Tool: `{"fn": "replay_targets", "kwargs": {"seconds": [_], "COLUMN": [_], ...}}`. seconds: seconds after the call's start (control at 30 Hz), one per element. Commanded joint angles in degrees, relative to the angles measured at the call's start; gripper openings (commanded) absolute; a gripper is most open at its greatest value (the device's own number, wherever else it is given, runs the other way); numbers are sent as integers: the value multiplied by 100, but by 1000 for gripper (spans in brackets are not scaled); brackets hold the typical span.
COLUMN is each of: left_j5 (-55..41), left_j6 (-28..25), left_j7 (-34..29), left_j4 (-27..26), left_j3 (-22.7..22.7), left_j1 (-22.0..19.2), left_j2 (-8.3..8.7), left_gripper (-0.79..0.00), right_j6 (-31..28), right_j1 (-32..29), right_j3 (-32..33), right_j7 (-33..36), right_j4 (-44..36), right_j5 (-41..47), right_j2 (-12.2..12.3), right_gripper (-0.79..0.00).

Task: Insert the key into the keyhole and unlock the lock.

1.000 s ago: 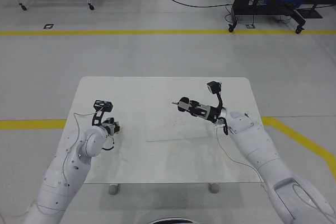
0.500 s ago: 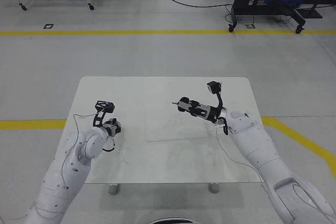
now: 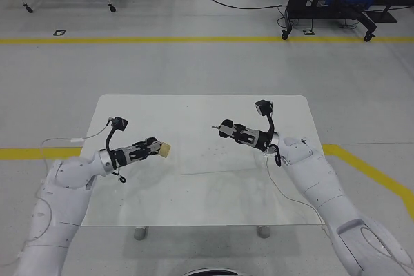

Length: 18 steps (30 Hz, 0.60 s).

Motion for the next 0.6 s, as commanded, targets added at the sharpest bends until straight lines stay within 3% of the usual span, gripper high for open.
{"fn": "replay_targets", "kwargs": {"seconds": [0.0,0.27,0.4,0.57], "left_j5": [-395,-520,-1611,-3328], "left_j6": [-76,-55,8,587], "left_j7": [-252,-140,-353,-1368], "left_j4": [373,300,493,1244], "left_j3": [219,262,397,842], "left_j1": [-282,-199,-159,-709], "left_j2": [-37,-50,-95,-256], "left_gripper": [-785,-785,-785,-785], "right_j6": [0,0,287,660], "right_j1": [0,0,-20,68], "right_j3": [0,0,-40,-290], "right_j7": [0,0,-142,-308], "right_j4": [0,0,-211,-482], "right_j5": [0,0,-203,-536], "right_j2": [0,0,-8,-84], "right_gripper": [-785,-785,-785,-785]}}
